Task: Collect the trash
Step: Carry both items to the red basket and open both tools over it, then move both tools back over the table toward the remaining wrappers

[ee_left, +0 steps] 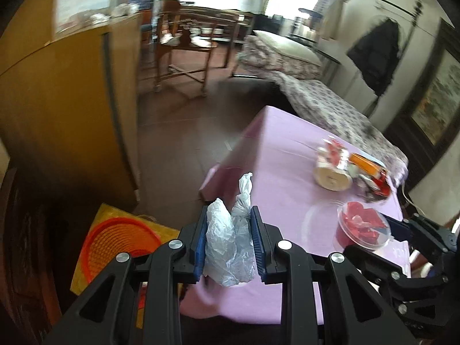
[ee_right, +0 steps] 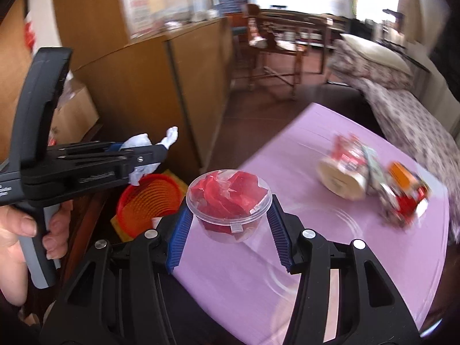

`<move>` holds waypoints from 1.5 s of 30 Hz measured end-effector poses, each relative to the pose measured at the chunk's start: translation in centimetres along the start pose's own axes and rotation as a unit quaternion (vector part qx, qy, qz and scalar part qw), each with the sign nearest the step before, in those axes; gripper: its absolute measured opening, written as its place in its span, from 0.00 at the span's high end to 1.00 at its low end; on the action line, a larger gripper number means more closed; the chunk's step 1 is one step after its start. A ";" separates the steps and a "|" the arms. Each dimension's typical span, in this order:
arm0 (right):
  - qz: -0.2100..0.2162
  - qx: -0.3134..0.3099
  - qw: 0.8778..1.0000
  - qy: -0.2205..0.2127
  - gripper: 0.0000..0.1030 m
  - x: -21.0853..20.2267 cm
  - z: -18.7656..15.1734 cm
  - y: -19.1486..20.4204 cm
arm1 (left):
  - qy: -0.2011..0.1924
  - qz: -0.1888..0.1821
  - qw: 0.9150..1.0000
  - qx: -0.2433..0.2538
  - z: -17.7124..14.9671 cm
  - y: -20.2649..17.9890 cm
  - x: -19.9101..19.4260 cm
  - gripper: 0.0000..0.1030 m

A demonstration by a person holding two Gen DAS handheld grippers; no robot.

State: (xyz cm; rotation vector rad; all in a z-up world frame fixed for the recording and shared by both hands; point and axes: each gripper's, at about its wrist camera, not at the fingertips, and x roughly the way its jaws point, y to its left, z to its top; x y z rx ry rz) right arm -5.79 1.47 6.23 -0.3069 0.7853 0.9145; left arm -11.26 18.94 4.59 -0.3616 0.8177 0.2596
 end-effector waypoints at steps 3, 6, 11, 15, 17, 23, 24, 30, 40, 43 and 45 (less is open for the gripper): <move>0.017 -0.036 0.999 0.011 0.49 1.2 1.6 2.5 | 0.001 0.024 0.999 -0.024 -0.2 3.3 -0.4 0.73; 0.037 -0.069 0.997 0.025 0.49 2.7 2.8 5.1 | 0.004 0.047 0.998 -0.053 -0.7 7.0 -0.7 0.73; 0.070 -0.124 0.988 0.063 0.49 6.5 4.2 9.3 | 0.023 0.077 0.992 -0.098 -2.0 12.4 0.0 0.73; 0.080 -0.149 0.981 0.095 0.49 9.5 4.6 11.4 | 0.046 0.090 0.987 -0.126 -3.4 16.0 1.2 0.73; 0.084 -0.162 0.977 0.113 0.49 11.3 4.7 12.6 | 0.059 0.094 0.984 -0.137 -4.0 17.4 2.2 0.73; 0.098 -0.184 0.967 0.147 0.49 14.8 4.7 14.7 | 0.083 0.098 0.978 -0.162 -5.3 20.3 4.3 0.73; 0.099 -0.186 0.966 0.150 0.49 15.2 4.6 14.9 | 0.087 0.100 0.977 -0.165 -5.5 20.9 4.6 0.73; 0.114 -0.200 0.959 0.167 0.49 17.0 4.2 16.3 | 0.098 0.114 0.973 -0.178 -5.8 21.8 6.2 0.64; 0.107 -0.190 0.963 0.156 0.42 17.9 4.1 16.3 | 0.092 0.135 0.967 -0.197 -5.5 22.8 6.2 0.48; 0.108 -0.182 0.965 0.154 0.42 17.6 4.2 15.9 | 0.093 0.134 0.967 -0.198 -5.6 22.6 6.1 0.48; 0.106 -0.179 0.966 0.150 0.42 17.2 4.1 15.5 | 0.094 0.134 0.967 -0.195 -5.6 22.3 5.9 0.47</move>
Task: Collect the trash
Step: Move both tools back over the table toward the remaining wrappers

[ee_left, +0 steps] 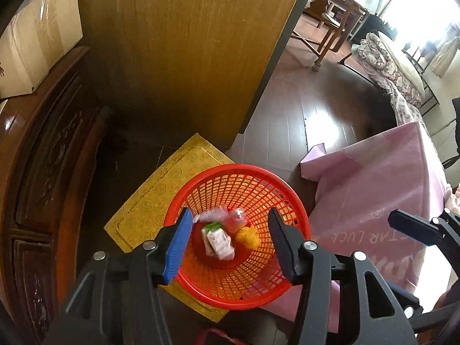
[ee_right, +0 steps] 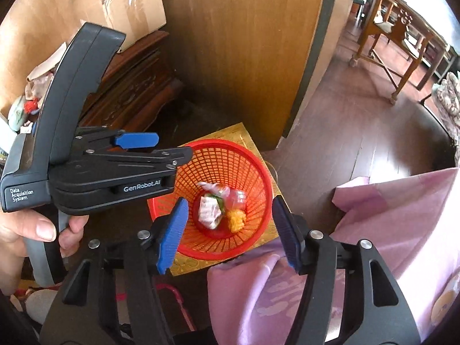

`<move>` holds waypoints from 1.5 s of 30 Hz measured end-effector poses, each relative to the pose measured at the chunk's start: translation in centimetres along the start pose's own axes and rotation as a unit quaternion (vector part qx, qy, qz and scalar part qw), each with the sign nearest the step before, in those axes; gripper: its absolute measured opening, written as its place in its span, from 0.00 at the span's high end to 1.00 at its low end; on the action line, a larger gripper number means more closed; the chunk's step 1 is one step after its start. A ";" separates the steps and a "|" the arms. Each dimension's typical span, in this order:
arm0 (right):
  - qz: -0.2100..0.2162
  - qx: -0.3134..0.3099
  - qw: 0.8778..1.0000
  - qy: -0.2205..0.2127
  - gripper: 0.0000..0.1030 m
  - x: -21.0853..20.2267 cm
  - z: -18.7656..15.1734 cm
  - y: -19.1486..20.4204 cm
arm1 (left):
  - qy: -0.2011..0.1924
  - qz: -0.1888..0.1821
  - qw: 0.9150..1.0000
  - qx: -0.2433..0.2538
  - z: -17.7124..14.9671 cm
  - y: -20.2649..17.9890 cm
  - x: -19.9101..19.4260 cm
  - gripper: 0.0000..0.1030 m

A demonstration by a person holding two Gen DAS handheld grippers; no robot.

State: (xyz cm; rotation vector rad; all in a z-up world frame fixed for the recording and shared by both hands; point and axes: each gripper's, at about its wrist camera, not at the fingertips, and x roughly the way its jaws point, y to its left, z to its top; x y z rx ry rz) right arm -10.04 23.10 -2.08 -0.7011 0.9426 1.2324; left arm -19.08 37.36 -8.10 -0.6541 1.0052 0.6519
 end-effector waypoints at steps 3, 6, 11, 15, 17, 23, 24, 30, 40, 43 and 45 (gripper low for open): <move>-0.004 0.009 1.000 -0.010 0.37 -1.1 -0.8 -0.7 | 0.000 0.000 1.000 0.010 -0.1 -0.7 -0.4 0.47; -0.008 0.023 0.999 -0.022 0.37 -2.7 -2.0 -1.8 | -0.003 -0.002 1.000 0.022 -0.3 -1.8 -1.1 0.46; -0.026 0.053 0.997 -0.044 0.37 -5.6 -4.2 -3.8 | -0.013 -0.009 0.999 0.051 -0.7 -4.5 -2.5 0.41; -0.044 0.081 0.994 -0.065 0.34 -8.2 -6.4 -5.5 | -0.020 -0.020 0.997 0.075 -1.2 -7.4 -3.8 0.35; -0.055 0.090 0.992 -0.074 0.33 -9.4 -7.7 -6.2 | -0.021 -0.027 0.996 0.084 -1.5 -8.8 -4.3 0.30; -0.083 0.122 0.984 -0.102 0.28 -13.1 -11.5 -8.8 | -0.029 -0.045 0.991 0.121 -2.2 -13.8 -6.1 0.21; -0.087 0.125 0.983 -0.105 0.26 -13.4 -11.9 -9.1 | -0.032 -0.048 0.990 0.126 -2.4 -14.7 -6.4 0.20; -0.110 0.162 0.972 -0.131 0.20 -16.5 -15.4 -12.3 | -0.046 -0.067 0.985 0.155 -3.0 -20.3 -7.7 0.14; -0.144 0.220 0.952 -0.157 0.16 -19.3 -20.9 -17.7 | -0.041 -0.088 0.974 0.207 -5.2 -29.5 -7.0 0.12; -0.154 0.237 0.945 -0.164 0.16 -19.8 -22.3 -19.2 | -0.037 -0.092 0.971 0.219 -5.8 -32.0 -6.5 0.12; -0.166 0.248 0.939 -0.170 0.16 -20.2 -23.2 -20.5 | -0.035 -0.094 0.969 0.226 -6.1 -33.4 -6.1 0.12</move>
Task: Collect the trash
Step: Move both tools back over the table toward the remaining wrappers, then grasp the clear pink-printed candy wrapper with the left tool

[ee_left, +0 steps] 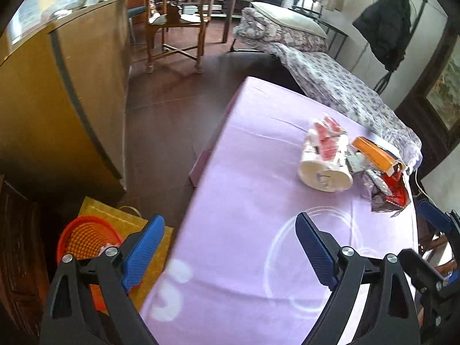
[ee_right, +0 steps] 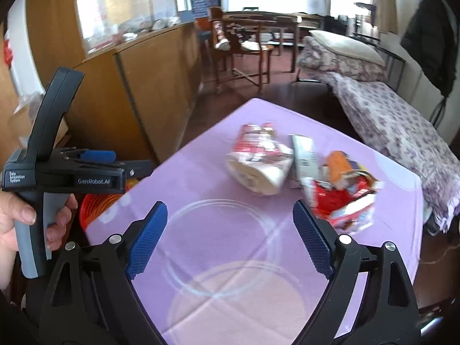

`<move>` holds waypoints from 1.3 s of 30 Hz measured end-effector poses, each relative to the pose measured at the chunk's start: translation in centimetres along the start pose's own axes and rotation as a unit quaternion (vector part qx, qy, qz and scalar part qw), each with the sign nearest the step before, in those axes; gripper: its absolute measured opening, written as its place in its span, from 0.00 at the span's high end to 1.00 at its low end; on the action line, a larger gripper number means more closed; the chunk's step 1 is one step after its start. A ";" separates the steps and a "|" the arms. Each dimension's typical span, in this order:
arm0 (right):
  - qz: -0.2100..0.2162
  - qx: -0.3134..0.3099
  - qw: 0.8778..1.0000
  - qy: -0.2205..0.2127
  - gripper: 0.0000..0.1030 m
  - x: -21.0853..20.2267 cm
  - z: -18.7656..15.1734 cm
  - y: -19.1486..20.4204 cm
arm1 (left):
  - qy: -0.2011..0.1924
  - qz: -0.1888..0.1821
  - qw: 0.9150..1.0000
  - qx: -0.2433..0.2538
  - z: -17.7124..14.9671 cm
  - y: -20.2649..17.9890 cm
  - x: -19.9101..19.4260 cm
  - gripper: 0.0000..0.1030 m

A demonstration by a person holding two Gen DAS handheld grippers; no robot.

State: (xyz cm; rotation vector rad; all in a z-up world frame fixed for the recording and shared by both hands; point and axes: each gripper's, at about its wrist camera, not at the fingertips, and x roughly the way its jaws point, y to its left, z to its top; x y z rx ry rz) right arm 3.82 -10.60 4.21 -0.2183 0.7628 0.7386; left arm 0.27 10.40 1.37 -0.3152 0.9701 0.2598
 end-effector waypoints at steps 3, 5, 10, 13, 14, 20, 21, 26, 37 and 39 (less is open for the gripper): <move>-0.011 0.016 1.000 -0.009 0.16 0.0 -0.1 -2.1 | 0.004 -0.005 1.000 0.009 0.3 -2.0 1.2 0.12; -0.016 0.038 0.999 -0.014 0.16 0.2 -0.3 -3.9 | 0.008 -0.009 1.000 0.012 0.6 -3.0 1.9 0.11; -0.032 0.102 0.994 -0.025 0.17 0.3 -1.5 -8.2 | 0.012 -0.021 0.999 0.026 1.3 -6.0 3.8 0.11; -0.062 0.109 0.992 -0.023 0.16 0.6 -2.2 -9.4 | 0.014 -0.027 0.999 0.028 1.9 -7.4 4.9 0.11; -0.071 0.111 0.991 -0.020 0.16 0.9 -2.3 -9.8 | 0.014 -0.029 0.999 0.026 2.1 -7.8 5.3 0.11; -0.106 0.144 0.984 0.016 0.16 2.9 -3.6 -12.3 | 0.011 -0.034 0.999 0.006 3.4 -8.5 6.4 0.11; -0.110 0.148 0.983 0.018 0.16 3.1 -3.7 -12.6 | 0.010 -0.038 0.999 0.004 3.6 -8.7 6.5 0.11; -0.129 0.153 0.979 0.027 0.16 3.6 -4.2 -13.3 | 0.012 -0.043 0.999 0.006 4.0 -9.9 7.2 0.11; -0.137 0.153 0.978 0.037 0.16 3.8 -4.6 -13.7 | 0.004 -0.021 0.999 0.031 3.4 -11.4 9.1 0.12; -0.138 0.151 0.978 0.037 0.16 3.8 -4.6 -13.5 | 0.003 -0.017 0.999 0.038 3.4 -11.7 9.6 0.14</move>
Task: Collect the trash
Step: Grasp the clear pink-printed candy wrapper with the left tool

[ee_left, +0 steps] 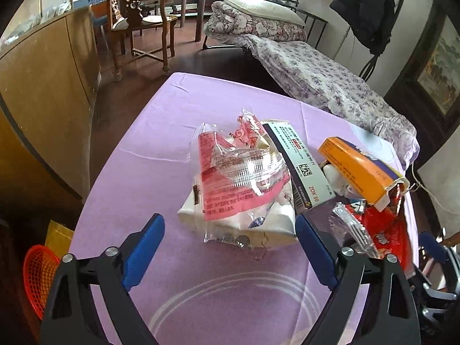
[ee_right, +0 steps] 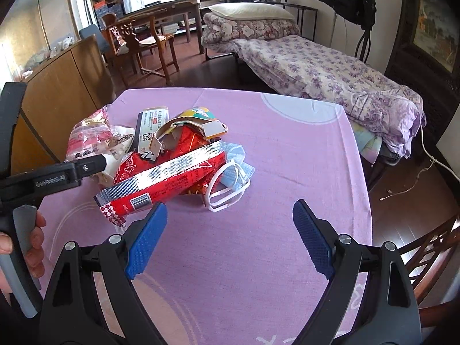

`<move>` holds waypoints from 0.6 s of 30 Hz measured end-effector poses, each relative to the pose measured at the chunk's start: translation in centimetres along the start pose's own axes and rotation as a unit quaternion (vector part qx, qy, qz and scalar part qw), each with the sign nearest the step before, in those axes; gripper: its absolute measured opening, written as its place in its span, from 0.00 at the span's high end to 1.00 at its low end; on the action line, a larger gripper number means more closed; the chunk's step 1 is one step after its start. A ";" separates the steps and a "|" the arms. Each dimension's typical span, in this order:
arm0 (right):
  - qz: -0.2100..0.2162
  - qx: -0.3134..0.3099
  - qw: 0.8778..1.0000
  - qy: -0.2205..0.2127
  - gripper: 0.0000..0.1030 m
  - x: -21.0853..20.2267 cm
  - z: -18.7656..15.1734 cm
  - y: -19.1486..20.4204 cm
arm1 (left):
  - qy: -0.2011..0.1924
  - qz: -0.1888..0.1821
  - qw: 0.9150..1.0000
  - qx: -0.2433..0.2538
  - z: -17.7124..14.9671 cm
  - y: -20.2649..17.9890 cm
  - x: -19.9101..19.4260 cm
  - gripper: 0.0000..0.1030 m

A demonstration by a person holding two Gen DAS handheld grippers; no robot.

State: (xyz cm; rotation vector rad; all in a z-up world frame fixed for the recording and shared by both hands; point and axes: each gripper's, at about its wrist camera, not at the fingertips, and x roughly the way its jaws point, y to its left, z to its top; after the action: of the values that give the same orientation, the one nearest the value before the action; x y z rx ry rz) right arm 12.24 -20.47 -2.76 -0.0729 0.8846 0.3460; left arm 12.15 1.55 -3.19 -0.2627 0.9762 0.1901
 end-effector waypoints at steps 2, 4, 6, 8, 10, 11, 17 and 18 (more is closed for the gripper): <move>0.001 0.001 1.000 0.000 0.16 0.0 0.0 0.1 | 0.001 0.000 1.000 0.002 -0.1 -0.1 0.2 0.18; 0.001 0.000 1.000 0.002 0.16 0.1 -0.1 0.2 | 0.001 -0.002 1.000 0.007 -0.1 -0.1 0.4 0.27; 0.001 -0.001 1.000 0.004 0.16 0.1 -0.2 0.4 | 0.004 -0.008 1.000 0.009 -0.1 0.0 0.5 0.33; 0.000 -0.003 1.000 0.006 0.16 0.2 -0.2 0.5 | 0.001 -0.012 1.000 0.009 -0.1 0.2 0.4 0.59; -0.001 -0.005 1.000 0.006 0.16 0.1 -0.2 0.6 | 0.017 -0.030 0.999 0.004 -0.3 0.6 0.6 0.73; -0.002 -0.006 1.000 0.006 0.16 0.0 -0.3 0.7 | 0.020 -0.033 0.999 0.001 -0.3 0.9 0.5 0.73; 0.001 -0.006 1.000 0.003 0.16 -0.4 -0.3 1.0 | 0.013 -0.052 0.999 -0.008 -1.3 2.3 -1.5 0.73; 0.003 -0.006 1.000 0.002 0.16 -0.5 -0.4 1.2 | 0.008 -0.056 0.998 -0.010 -1.5 2.5 -2.1 0.73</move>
State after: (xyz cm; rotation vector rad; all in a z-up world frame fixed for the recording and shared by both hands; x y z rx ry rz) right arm 11.26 -19.58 -2.48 -0.0827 0.8861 0.3565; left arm 9.06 3.41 -2.56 -0.3378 0.9732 0.0950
